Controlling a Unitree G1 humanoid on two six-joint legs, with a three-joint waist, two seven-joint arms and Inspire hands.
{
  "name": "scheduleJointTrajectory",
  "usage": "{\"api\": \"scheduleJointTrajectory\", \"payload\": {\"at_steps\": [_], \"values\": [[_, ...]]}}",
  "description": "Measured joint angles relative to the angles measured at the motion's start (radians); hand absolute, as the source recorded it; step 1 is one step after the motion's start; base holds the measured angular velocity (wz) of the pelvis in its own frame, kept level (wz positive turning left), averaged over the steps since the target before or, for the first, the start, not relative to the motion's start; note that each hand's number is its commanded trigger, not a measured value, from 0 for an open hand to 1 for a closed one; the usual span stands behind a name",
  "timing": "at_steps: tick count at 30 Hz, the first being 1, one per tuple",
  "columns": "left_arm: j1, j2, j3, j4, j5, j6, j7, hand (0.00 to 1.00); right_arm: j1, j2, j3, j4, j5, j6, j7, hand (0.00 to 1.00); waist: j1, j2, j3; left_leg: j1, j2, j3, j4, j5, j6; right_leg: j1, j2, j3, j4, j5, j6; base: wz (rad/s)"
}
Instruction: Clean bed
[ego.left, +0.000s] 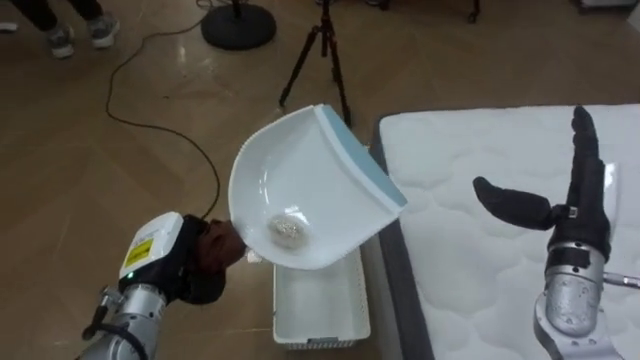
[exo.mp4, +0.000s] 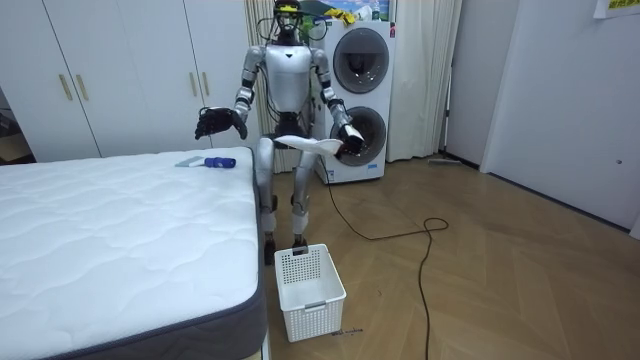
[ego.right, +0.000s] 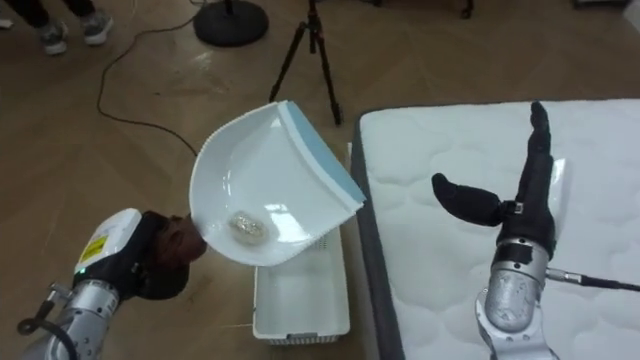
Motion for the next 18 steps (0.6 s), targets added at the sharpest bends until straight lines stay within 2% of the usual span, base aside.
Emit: {"api": "scheduleJointTrajectory", "payload": {"at_steps": [1,2,3,4,5,6,7,14,16,18], "values": [[-0.006,0.002,0.0,0.008,0.0,0.0,-0.003,1.0,-0.004,0.0,0.0,0.004,0.0,-0.001,0.0,0.0,-0.003,-0.001,-0.0005,-0.008,-0.003,-0.004,0.002,0.0,-0.002,-0.002,0.003,0.012,-0.029,0.018,-0.003,0.48],[-0.01,0.009,0.004,0.014,0.0,0.0,-0.01,1.0,-0.02,0.0,0.0,0.022,0.0,-0.003,0.001,0.0,-0.008,-0.002,-0.0013,-0.034,-0.01,0.003,0.02,-0.011,-0.008,-0.005,0.0,0.014,-0.077,0.056,-0.005,0.28],[-0.01,0.013,0.006,0.016,0.0,0.0,-0.012,1.0,-0.027,0.0,0.0,0.032,0.0,-0.003,0.001,0.0,-0.012,-0.006,-0.0035,-0.051,-0.01,0.025,0.028,-0.02,-0.017,-0.002,-0.004,0.009,-0.089,0.079,-0.009,0.39],[-0.012,0.023,0.009,0.018,0.001,0.0,-0.015,1.0,-0.034,-0.001,0.0,0.038,0.0,-0.003,0.0,0.0,-0.022,-0.02,-0.0119,-0.101,-0.003,0.111,0.049,-0.04,-0.027,0.011,-0.023,-0.01,-0.101,0.108,-0.004,0.39],[-0.025,0.014,0.012,0.039,0.0,0.002,-0.018,1.0,-0.051,-0.011,-0.001,0.054,0.004,-0.003,0.0,0.0,-0.026,0.003,-0.0029,-0.145,0.05,0.245,0.073,-0.068,-0.063,0.01,-0.023,-0.058,-0.098,0.121,-0.014,0.54],[-0.036,0.014,0.01,0.056,0.001,0.002,-0.019,1.0,-0.051,-0.007,-0.001,0.069,0.008,-0.003,0.002,0.0,-0.033,0.007,-0.0028,-0.169,0.106,0.394,0.074,-0.088,-0.076,0.007,-0.024,-0.076,-0.088,0.103,-0.018,0.39],[-0.041,0.014,0.011,0.064,0.001,0.002,-0.019,1.0,-0.05,-0.005,0.0,0.076,0.009,-0.003,0.006,0.0,-0.033,0.005,-0.0025,-0.172,0.121,0.431,0.074,-0.094,-0.075,0.003,-0.024,-0.078,-0.077,0.095,-0.019,0.22],[-0.061,0.015,0.001,0.115,0.0,0.001,-0.02,1.0,-0.092,-0.006,0.026,0.143,0.012,-0.002,0.062,0.0,-0.02,0.0,-0.0028,-0.167,0.115,0.414,0.043,-0.09,-0.061,-0.002,-0.021,-0.08,-0.084,0.079,-0.021,0.05],[-0.08,0.015,-0.001,0.142,0.0,0.002,-0.033,1.0,-0.098,-0.006,0.036,0.15,0.012,-0.002,0.064,0.0,-0.02,0.001,-0.0027,-0.179,0.114,0.404,0.043,-0.089,-0.04,-0.018,-0.019,-0.086,-0.086,0.079,-0.022,0.09],[-0.097,0.014,-0.008,0.177,0.0,0.002,-0.036,1.0,-0.098,-0.005,0.038,0.161,0.011,-0.002,0.072,0.0,-0.02,0.0,-0.0023,-0.188,0.114,0.396,0.037,-0.075,0.001,-0.035,-0.016,-0.085,-0.079,0.078,-0.021,0.09]]}}
